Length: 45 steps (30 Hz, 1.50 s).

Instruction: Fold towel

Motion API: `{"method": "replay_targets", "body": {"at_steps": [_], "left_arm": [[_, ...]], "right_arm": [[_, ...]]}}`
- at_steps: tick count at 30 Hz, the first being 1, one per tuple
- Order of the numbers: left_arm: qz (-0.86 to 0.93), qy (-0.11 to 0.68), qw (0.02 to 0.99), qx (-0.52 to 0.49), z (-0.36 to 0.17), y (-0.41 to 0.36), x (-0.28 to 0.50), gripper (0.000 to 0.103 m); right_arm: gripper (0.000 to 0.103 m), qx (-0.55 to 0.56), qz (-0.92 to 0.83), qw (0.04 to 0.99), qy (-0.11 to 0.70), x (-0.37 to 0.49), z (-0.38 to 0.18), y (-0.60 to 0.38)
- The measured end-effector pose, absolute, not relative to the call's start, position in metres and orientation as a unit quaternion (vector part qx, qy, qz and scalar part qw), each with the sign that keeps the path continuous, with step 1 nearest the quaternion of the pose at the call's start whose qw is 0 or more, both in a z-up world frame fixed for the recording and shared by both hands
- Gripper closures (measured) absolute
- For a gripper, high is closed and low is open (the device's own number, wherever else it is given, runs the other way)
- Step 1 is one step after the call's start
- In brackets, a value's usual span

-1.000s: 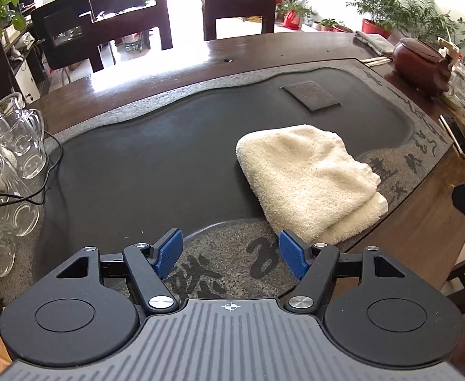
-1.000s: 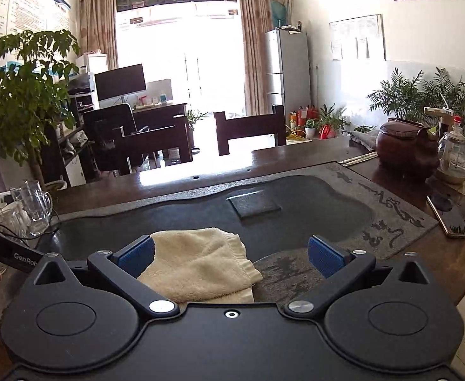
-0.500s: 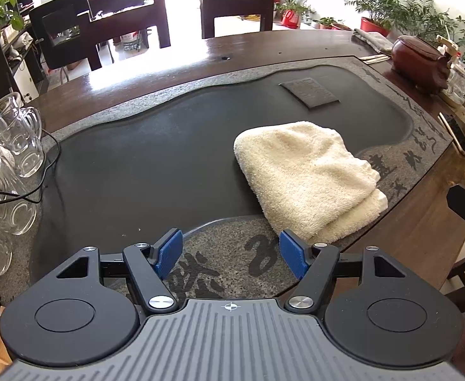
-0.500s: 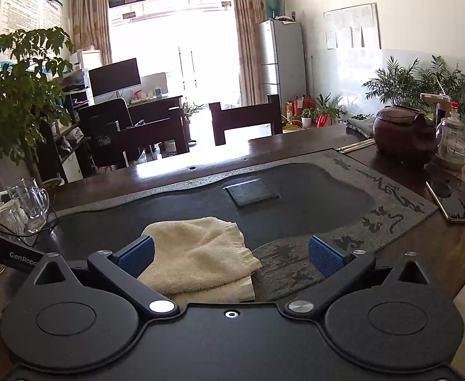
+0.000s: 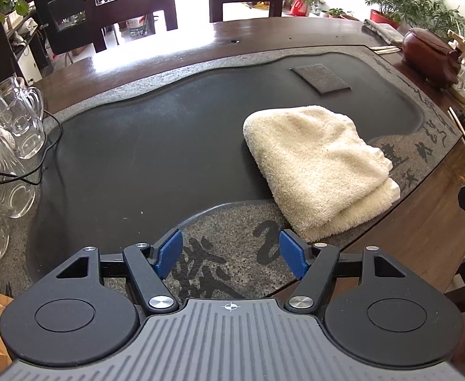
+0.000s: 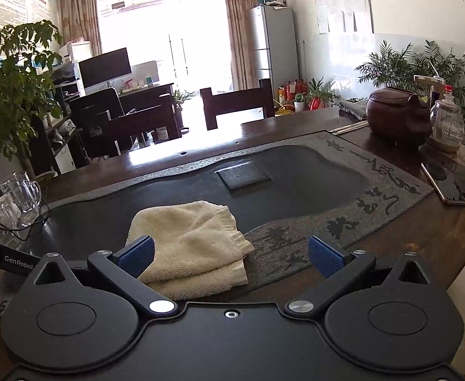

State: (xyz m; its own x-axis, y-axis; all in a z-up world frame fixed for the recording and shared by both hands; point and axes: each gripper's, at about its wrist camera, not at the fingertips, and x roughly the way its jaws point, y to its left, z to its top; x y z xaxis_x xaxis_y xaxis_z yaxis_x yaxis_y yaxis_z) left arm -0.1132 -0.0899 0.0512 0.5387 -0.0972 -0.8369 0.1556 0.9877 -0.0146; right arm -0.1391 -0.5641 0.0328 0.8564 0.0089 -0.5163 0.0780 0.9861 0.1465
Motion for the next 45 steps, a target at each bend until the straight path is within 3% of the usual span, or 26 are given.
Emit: {"method": "replay_targets", "body": {"at_steps": [45], "left_arm": [[-0.050,0.494,0.868,0.035,0.039,-0.078,-0.101,0.034]], "right_arm": [[0.000,0.089,-0.003,0.950,0.298,-0.121,0.025,-0.567]]}}
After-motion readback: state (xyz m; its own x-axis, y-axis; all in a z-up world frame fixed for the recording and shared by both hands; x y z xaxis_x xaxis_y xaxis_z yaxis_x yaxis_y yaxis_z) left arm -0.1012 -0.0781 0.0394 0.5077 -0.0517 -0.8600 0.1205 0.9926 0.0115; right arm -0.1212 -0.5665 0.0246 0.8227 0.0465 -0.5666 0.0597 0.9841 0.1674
